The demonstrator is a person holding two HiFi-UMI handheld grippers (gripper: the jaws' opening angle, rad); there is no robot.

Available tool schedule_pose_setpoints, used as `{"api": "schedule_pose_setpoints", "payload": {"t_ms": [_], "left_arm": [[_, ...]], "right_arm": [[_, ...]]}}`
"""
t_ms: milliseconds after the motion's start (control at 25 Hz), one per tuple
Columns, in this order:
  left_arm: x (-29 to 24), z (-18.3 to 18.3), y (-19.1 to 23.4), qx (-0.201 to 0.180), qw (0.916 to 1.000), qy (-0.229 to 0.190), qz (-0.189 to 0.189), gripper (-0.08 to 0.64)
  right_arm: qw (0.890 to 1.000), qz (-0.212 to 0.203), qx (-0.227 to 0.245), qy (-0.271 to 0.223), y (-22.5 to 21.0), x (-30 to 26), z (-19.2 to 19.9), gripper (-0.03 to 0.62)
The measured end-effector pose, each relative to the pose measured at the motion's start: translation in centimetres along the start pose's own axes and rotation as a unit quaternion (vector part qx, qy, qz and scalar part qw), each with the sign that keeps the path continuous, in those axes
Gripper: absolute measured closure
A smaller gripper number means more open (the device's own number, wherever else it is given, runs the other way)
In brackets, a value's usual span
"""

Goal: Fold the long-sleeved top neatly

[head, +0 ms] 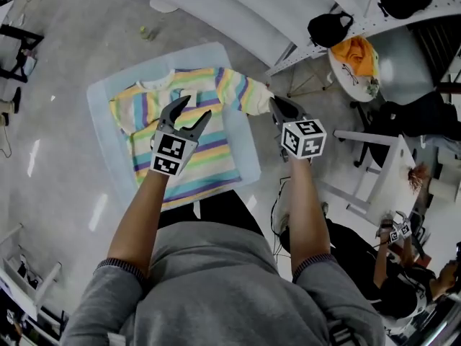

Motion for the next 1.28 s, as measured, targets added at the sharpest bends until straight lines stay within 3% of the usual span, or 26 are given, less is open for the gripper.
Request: {"api": "schedule_pose_setpoints", "payload": {"t_ms": [400,800,1280], "left_arm": [[4.2,1.7,4.7,0.030,0.9976,-0.008,-0.062,0.278],[7.8,4.0,7.9,0.060,0.9916,-0.004,-0.114,0.278],[10.7,7.8,11.3,0.098,0.9803,0.020,-0.170,0.278]], "right_arm": [[0.992,-0.088,0.093,0.019,6.6,-5.7,-4.2,0.558],[0.963,-0.183,0.187,0.069,13.6,-11.8,-6.3,0.558],[0.933,-0.258,0.210,0.138,20.2,-21.7,-4.1,0.558]]}}
Point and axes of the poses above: the fingertips, and each gripper's own axes: x backward along the fingers, y to its left, z out of its underside, the point moved 8 cm from there along x, backward along the fingers, and after that the axes turned 8 degrees about -z, right-handed, at the moved point
